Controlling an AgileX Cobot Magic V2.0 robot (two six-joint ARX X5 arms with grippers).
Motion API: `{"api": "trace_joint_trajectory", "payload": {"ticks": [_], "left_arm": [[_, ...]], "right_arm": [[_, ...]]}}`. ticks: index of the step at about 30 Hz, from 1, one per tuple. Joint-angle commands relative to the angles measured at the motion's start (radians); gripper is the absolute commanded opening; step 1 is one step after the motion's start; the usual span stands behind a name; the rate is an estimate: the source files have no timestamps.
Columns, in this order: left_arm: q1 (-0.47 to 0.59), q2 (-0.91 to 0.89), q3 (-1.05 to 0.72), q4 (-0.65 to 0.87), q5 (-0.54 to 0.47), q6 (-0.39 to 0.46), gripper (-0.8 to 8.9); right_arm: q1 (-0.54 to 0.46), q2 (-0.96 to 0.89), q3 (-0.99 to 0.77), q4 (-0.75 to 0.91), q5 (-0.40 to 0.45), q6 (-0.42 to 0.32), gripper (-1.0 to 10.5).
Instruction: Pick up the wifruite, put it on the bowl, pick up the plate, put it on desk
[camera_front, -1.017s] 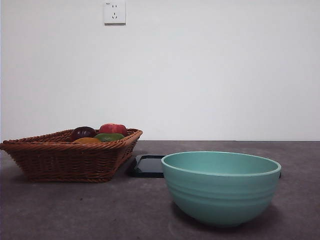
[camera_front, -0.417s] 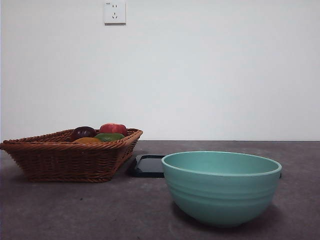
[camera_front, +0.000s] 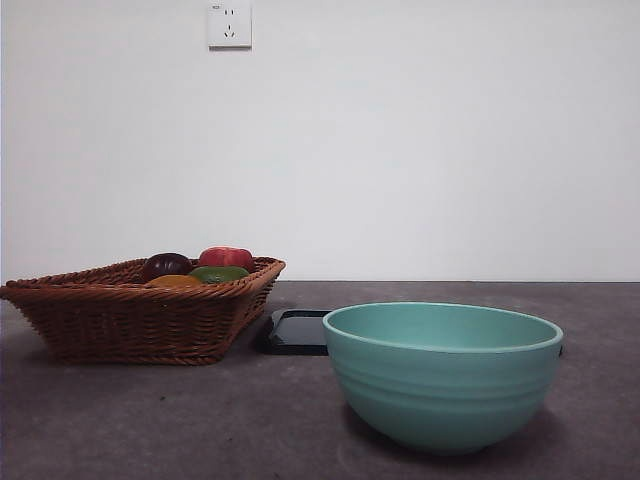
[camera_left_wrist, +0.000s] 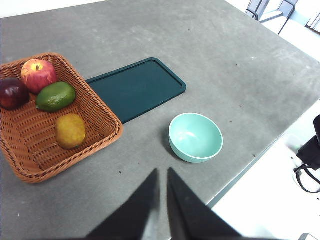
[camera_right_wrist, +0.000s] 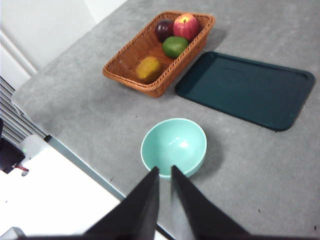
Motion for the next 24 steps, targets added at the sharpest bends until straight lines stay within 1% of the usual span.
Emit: {"api": "trace_joint_trajectory", "payload": {"ticks": [1, 19, 22, 24], "left_arm": [[-0.006, 0.004, 0.011, 0.011, 0.004, 0.001, 0.09], [-0.006, 0.004, 0.011, 0.012, 0.004, 0.001, 0.1], [0.03, -0.003, 0.004, 0.01, 0.004, 0.001, 0.09], [0.086, -0.01, -0.004, 0.011, 0.008, 0.001, 0.1]], "right_arm": [[0.007, 0.001, 0.016, 0.023, 0.0, 0.007, 0.2], [0.007, 0.001, 0.016, 0.024, 0.0, 0.007, 0.2], [0.007, 0.001, 0.016, 0.024, 0.0, 0.006, 0.2], [0.007, 0.001, 0.016, 0.024, 0.0, 0.007, 0.2]]}}
